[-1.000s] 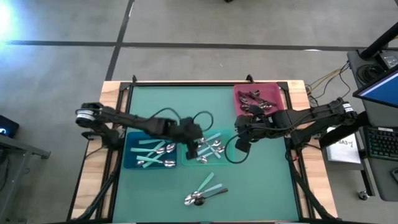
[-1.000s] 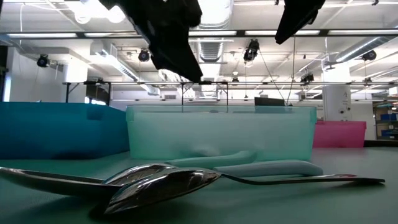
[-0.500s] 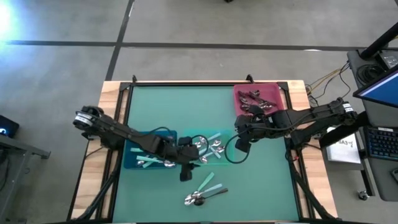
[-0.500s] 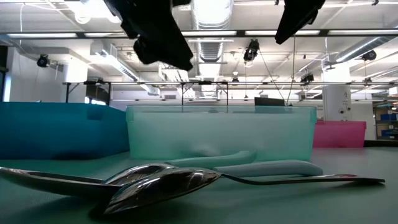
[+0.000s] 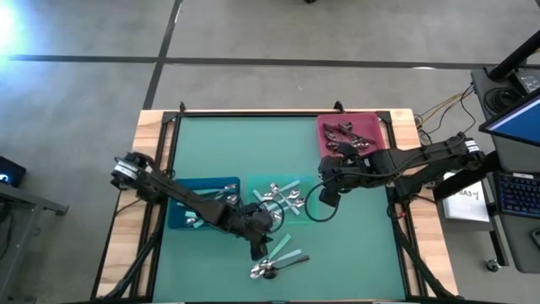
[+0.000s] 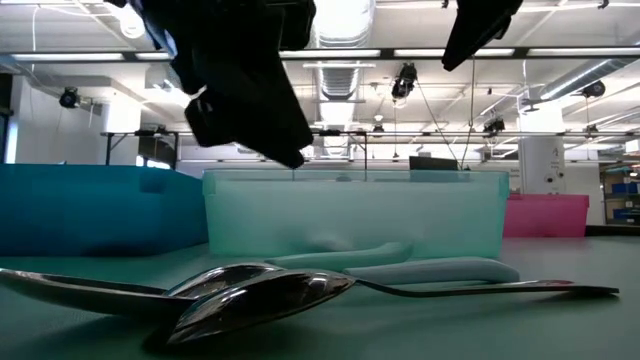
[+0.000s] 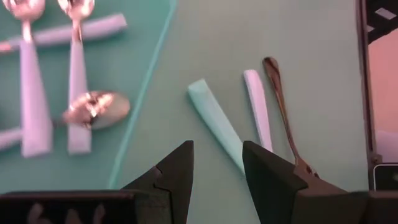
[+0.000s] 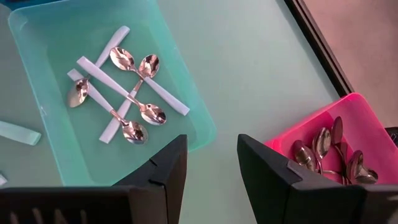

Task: Sort silverware by color (type)
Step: Put the green spoon into the blue bin

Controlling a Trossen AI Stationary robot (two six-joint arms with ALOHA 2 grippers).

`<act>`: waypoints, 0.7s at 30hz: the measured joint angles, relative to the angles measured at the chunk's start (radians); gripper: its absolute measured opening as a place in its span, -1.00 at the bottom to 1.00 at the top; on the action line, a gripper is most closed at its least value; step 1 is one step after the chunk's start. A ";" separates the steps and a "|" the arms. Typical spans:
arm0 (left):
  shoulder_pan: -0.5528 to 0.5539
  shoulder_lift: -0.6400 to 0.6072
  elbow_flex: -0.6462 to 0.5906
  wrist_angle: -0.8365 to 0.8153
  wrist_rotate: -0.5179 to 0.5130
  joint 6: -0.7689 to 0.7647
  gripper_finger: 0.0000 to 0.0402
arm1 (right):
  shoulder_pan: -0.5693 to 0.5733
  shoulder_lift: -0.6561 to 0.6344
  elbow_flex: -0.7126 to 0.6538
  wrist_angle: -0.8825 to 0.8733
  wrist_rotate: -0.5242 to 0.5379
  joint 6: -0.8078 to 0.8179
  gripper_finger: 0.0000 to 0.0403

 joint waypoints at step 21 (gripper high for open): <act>-0.085 0.173 0.106 0.018 -0.096 -0.173 -0.39 | 0.000 0.000 0.000 0.024 0.000 0.000 -0.34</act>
